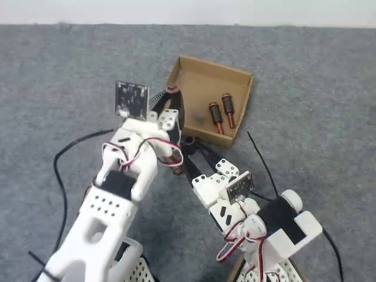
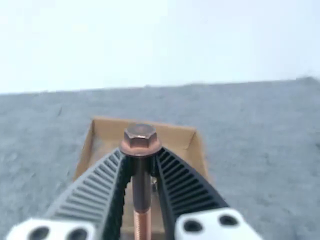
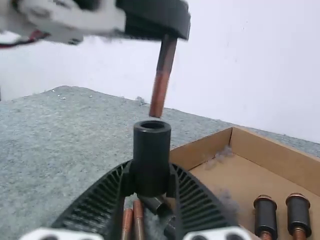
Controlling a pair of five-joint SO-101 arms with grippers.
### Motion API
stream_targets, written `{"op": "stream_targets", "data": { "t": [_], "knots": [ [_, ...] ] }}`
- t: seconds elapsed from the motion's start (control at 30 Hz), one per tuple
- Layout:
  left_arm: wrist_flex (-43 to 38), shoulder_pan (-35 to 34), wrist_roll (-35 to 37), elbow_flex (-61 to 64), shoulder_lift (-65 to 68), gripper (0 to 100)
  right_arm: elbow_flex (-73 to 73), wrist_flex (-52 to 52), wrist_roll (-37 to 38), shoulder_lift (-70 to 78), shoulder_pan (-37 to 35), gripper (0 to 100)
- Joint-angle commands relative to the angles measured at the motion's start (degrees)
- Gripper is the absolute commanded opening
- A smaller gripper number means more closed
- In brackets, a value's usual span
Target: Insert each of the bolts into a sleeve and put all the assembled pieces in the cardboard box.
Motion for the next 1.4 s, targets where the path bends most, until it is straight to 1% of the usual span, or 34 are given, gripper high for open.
{"op": "stream_targets", "data": {
  "t": [0.0,0.13,0.23,0.5,0.77,0.97,1.13,1.37],
  "knots": [
    [1.58,2.99,-0.18,-0.4,-8.44,1,1.05,0.04,-0.44,-0.04,-0.31,0.6],
    [5.89,5.63,-0.09,-0.31,-14.07,1,1.05,0.04,-0.44,-0.04,-0.22,0.6],
    [7.12,6.95,-0.09,1.54,-17.41,1,1.05,0.04,-0.44,-0.04,-0.22,0.6],
    [4.22,7.38,-0.09,10.24,-24.53,1,1.05,0.04,-0.44,-0.04,-0.04,0.6],
    [4.13,7.47,-0.09,13.85,-32.26,1,1.05,0.13,-0.44,-0.04,-0.04,0.6],
    [3.69,8.09,0.0,14.64,-33.49,1,1.05,0.13,-0.44,0.04,-0.04,0.6],
    [-2.37,9.23,0.0,14.9,-33.41,1,1.05,0.13,-0.44,0.04,-0.04,0.6],
    [-2.73,9.14,0.0,15.08,-33.32,1,1.05,0.13,-0.44,0.04,-0.04,0.6]
  ]
}}
